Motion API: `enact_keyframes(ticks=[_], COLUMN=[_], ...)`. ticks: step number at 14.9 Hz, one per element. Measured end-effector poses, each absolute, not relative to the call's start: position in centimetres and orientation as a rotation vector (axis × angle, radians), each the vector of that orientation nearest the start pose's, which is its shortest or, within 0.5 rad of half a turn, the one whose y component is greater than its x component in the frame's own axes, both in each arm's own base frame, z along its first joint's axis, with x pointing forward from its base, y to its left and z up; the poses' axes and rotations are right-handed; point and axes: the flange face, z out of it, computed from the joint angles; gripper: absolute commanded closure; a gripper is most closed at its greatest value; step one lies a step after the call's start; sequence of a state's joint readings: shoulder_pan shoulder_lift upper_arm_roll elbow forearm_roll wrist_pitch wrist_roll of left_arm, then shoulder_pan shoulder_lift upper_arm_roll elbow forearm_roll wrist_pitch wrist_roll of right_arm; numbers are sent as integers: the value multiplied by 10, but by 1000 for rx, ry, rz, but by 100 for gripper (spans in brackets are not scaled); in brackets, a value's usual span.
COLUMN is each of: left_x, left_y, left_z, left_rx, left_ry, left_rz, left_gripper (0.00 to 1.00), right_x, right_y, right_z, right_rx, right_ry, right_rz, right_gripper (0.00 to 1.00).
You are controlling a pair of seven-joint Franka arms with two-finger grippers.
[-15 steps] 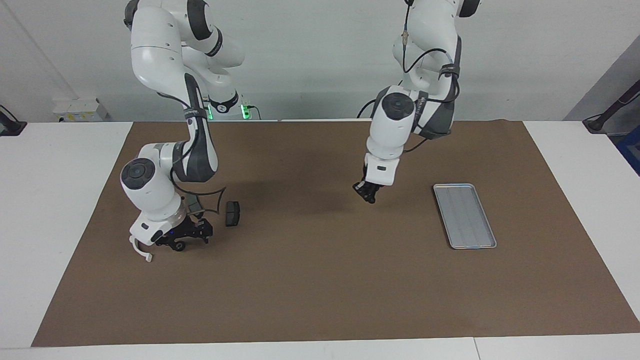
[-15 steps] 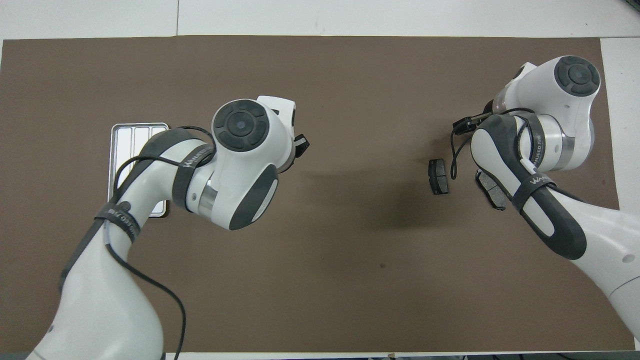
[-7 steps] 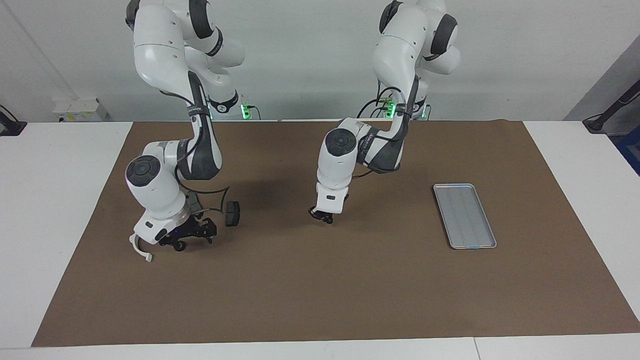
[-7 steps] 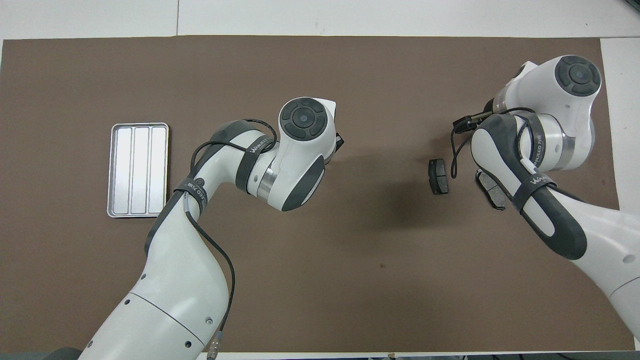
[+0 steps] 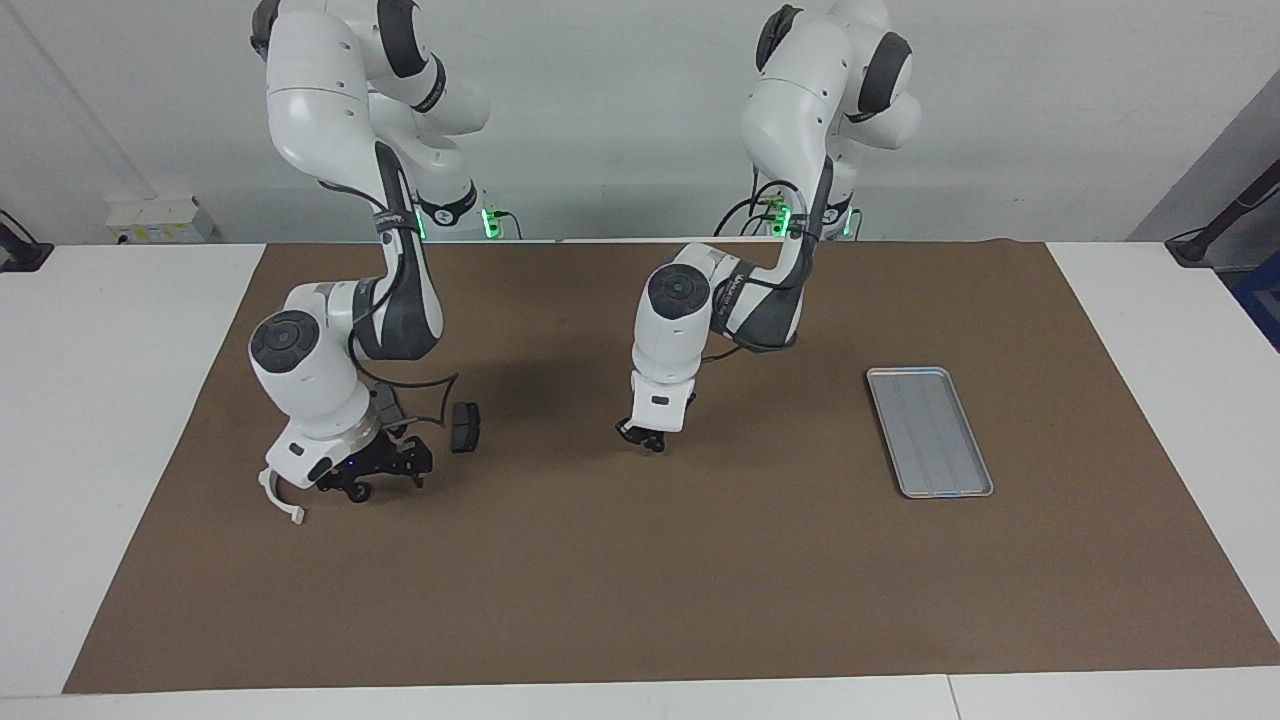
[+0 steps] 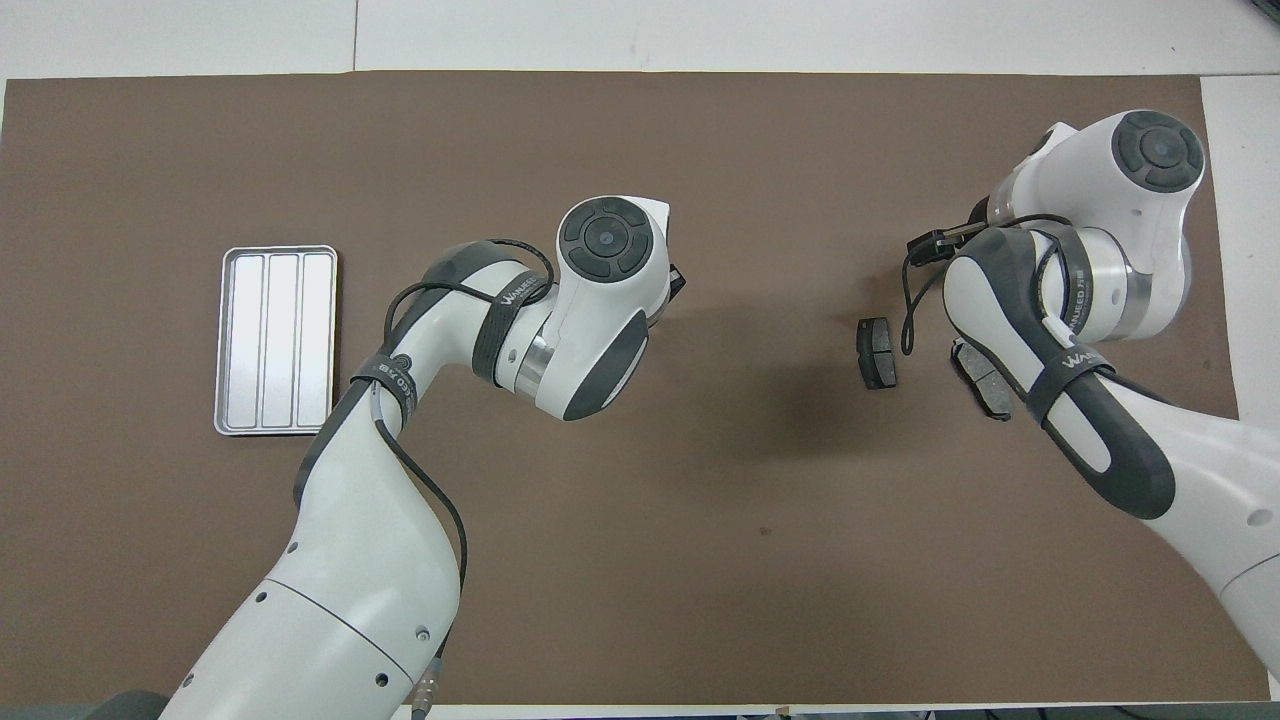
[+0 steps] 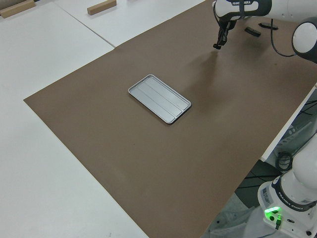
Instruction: Place bearing gear from tray to pile
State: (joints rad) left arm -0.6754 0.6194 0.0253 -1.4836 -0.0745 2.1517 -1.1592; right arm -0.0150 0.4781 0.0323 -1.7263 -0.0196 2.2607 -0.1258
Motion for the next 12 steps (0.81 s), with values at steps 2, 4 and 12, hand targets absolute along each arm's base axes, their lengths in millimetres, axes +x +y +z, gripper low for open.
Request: enact_keyframes(ticks=[2,4,12], left_x=[566,565,564], left_y=[-438,-437,-436], left_z=[309,304,296], left_rx=[-3091,-3088,-3088], left_ry=[-863,-863,-864], left_rz=[13,15,14], left_gripper=[88,88,0], right_x=[671,671,672], right_y=[9,11,8], right_z=[313,313,317], right_rx=[-3135,-3134,-3136], right_ry=[-236,-240,-234], right_rz=[-89,-90,-109], right_gripper=[0,0,0])
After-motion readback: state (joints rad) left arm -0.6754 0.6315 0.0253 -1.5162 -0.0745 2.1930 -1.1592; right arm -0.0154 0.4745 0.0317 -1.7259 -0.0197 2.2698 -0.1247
